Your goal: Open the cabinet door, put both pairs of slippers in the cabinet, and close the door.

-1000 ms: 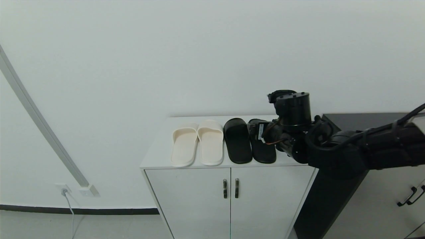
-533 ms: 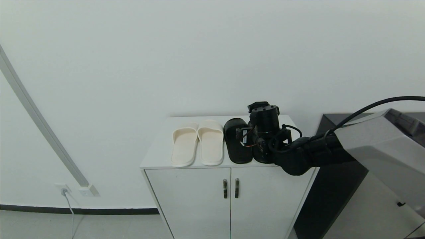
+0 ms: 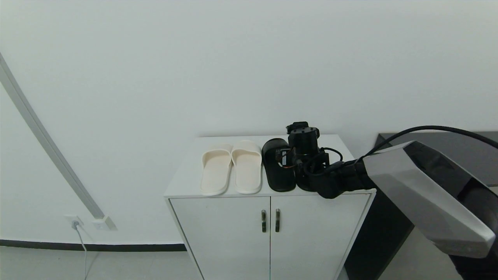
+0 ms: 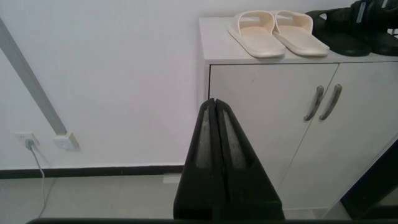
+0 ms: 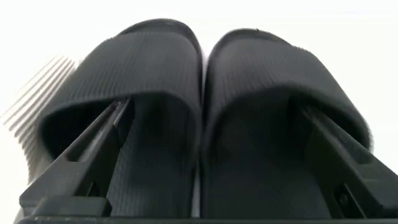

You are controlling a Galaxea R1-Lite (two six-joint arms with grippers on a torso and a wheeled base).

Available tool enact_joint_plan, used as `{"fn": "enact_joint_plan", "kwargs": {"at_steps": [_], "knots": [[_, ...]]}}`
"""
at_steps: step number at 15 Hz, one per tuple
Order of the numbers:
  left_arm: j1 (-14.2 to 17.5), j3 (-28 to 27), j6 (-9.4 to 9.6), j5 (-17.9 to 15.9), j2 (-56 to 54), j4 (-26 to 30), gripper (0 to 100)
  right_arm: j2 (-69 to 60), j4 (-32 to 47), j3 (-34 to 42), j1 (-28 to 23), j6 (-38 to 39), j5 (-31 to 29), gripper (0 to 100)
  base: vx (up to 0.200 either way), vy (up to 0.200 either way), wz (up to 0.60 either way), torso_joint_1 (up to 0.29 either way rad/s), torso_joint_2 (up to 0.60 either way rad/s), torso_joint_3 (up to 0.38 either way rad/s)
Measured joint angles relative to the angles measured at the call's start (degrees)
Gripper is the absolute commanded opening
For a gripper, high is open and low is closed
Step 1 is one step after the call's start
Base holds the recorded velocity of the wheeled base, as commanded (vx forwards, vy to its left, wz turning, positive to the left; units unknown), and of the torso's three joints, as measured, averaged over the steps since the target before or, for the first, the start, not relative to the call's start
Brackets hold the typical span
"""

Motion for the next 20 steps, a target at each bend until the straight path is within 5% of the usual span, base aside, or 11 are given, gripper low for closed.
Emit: {"fn": "enact_joint_plan", "kwargs": {"at_steps": [4, 5, 15, 20], "knots": [[0.0, 0.0, -0.02, 0.0, 0.0, 0.0, 0, 3.7, 0.4, -5.9, -1.6, -1.5, 0.1, 100, 0.000, 0.000, 0.00, 0.000, 0.00, 0.000], [0.0, 0.0, 0.00, 0.0, 0.0, 0.0, 0, 4.3, 0.4, -6.3, -1.8, -1.5, 0.1, 0, 0.000, 0.000, 0.00, 0.000, 0.00, 0.000], [0.0, 0.0, -0.02, 0.0, 0.0, 0.0, 0, 4.7, 0.0, -6.3, -1.6, -1.5, -0.2, 0, 0.000, 0.000, 0.00, 0.000, 0.00, 0.000], [0.0, 0.0, -0.09, 0.0, 0.0, 0.0, 0, -3.9, -1.7, 5.1, 0.3, -1.5, -0.4, 0, 0.000, 0.000, 0.00, 0.000, 0.00, 0.000]]}}
